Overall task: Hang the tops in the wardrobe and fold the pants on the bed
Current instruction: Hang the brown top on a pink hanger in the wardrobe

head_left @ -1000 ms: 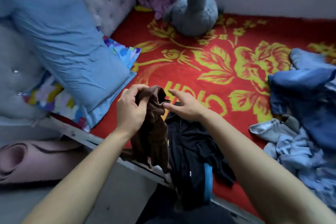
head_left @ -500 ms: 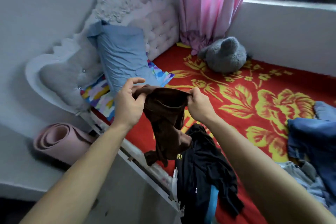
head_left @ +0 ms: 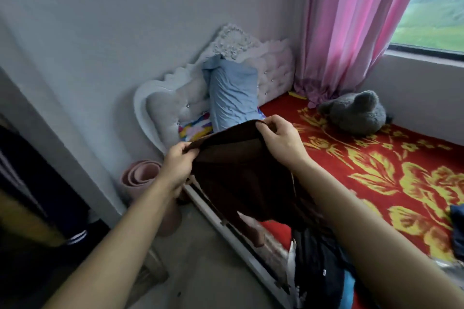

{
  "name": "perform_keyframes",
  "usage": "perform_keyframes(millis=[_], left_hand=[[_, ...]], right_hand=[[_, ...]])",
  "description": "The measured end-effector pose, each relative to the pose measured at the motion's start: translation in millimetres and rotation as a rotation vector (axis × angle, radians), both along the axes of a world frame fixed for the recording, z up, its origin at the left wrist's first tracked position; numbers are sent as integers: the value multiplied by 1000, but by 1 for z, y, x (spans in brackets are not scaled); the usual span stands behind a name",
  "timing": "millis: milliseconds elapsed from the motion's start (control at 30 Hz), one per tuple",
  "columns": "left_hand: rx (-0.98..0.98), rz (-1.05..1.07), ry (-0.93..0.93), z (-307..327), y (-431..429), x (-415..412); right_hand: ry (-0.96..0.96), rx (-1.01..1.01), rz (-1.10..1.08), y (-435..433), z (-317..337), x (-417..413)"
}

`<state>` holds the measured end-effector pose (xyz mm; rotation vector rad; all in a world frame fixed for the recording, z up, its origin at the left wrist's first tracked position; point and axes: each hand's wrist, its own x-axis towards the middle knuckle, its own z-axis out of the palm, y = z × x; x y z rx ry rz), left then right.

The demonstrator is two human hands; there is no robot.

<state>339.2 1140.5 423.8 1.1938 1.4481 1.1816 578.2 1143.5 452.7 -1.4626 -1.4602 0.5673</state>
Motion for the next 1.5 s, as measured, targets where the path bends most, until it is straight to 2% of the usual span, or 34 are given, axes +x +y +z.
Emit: perform_keyframes(millis=[33, 100, 300, 400, 533, 667, 767, 833, 933, 1067, 1133, 1233, 1367, 1500], left_hand=[[-38, 44, -61, 1, -14, -28], [-49, 166, -54, 8, -43, -85], [5, 455, 311, 20, -131, -240], [29, 587, 314, 24, -167, -308], [58, 754, 470, 30, -212, -388], [143, 905, 706, 39, -250, -453], [163, 1009, 779, 45, -265, -499], [168, 1062, 828, 49, -270, -527], [116, 1114, 918, 50, -270, -571], [-4, 1161, 959, 61, -263, -632], [-55, 1158, 1023, 71, -262, -665], [-80, 1153, 1147, 90, -262, -712], [-28, 1172, 1070, 105, -265, -766], [137, 1129, 806, 107, -261, -812]], right_hand=[[-8, 7, 41, -5, 1, -30], [-13, 8, 115, -14, 3, -93], [-59, -44, 410, -44, 7, -276], [-69, -29, 525, -58, 9, -353], [-19, -50, 677, -75, 10, -438], [-13, 55, 758, -85, 15, -509], [32, 82, 793, -86, 22, -556], [59, 68, 816, -83, 26, -588], [-5, 62, 878, -79, 26, -644], [-265, 18, 1048, -73, 30, -722], [-369, 76, 1114, -71, 35, -759], [-273, 208, 1123, -63, 50, -814], [-71, 180, 1057, -58, 70, -874], [-75, 130, 1025, -58, 85, -929]])
